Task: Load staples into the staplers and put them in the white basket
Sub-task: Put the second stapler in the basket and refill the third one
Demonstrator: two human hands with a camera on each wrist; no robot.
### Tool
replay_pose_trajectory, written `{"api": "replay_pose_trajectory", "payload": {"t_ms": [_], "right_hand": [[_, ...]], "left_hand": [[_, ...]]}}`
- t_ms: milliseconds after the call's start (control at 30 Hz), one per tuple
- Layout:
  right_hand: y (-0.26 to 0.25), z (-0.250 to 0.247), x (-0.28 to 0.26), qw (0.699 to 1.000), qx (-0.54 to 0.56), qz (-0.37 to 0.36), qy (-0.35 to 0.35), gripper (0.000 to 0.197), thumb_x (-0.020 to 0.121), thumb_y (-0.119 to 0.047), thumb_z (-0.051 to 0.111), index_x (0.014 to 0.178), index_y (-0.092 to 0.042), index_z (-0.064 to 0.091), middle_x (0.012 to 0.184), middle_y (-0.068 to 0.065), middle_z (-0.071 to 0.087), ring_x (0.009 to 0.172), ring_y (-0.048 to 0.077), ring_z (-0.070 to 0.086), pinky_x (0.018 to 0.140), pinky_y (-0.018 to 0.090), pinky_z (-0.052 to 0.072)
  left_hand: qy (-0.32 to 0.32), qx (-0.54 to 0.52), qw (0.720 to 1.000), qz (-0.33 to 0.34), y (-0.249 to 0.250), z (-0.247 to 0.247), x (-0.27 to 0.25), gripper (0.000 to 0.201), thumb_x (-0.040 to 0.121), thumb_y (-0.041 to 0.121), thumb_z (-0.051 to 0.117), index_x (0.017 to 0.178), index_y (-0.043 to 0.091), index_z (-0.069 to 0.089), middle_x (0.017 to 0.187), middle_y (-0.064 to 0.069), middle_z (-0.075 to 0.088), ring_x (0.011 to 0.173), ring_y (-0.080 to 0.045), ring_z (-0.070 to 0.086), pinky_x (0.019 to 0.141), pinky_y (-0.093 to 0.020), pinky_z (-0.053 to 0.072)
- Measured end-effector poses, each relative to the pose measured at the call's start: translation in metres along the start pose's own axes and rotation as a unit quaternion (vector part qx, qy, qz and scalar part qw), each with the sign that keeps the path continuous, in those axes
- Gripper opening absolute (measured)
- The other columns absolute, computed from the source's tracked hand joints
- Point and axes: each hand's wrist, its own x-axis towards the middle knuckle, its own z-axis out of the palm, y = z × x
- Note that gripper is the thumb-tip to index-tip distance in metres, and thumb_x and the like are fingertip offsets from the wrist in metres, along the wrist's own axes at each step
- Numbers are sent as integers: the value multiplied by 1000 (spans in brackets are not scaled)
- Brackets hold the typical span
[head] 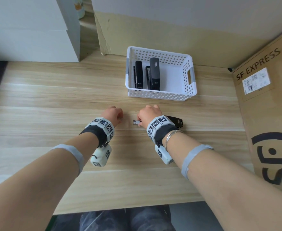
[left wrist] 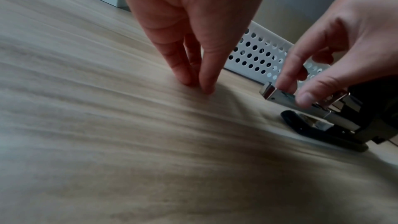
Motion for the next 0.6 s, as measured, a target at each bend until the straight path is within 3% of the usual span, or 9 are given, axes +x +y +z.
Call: {"api": "replay_pose_trajectory", "payload": {"t_ms": [133,267,367,433,500,600], "right_hand": [[-1,-1,6,999,36,19,-11,21,95,-35,53,100,-26,71,106,-2,68,113,19,53,100,37,30],[-3,0,8,999,23,23,-21,22,92,-35,58,108,-24,68,111,1,67,116,20,53,101,37,29],[1,-2,6,999,32,34,-10,24,90,-20,58,112,-25,66,113,0,66,117,21,53,101,38,31],[4,-5,5,998,59,25,18,24,92,-19,54,112,-27,65,112,-2,67,115,21,54,99,38,33],[6,-7,4,994,97,4,43,22,92,-28,57,114,-29,62,111,-4,68,114,20,54,99,38,33],[2,-10,1,991,120,-9,59,31,86,-40,64,114,-27,61,109,-5,69,113,18,55,100,37,36]], "left_hand": [[-1,-2,1000,-5,-2,-1,1,22,83,7,57,104,6,65,98,-13,55,101,-34,59,86,-33,46],[0,-22,1000,-3,-1,-4,0,21,88,12,54,104,5,64,109,-16,66,101,-32,60,84,-32,46],[-12,-69,997,-13,1,-6,0,22,90,15,52,107,7,64,109,-12,69,98,-29,62,86,-31,47],[-22,-116,993,-17,3,-7,2,21,90,16,53,102,6,67,100,-12,71,86,-23,62,87,-34,50],[-36,-189,981,-15,7,-7,4,16,90,15,54,86,10,69,81,-5,71,72,-18,61,83,-34,54],[-35,-275,961,-12,14,-9,5,28,91,12,54,67,23,59,56,14,66,50,2,60,60,-13,53]]}}
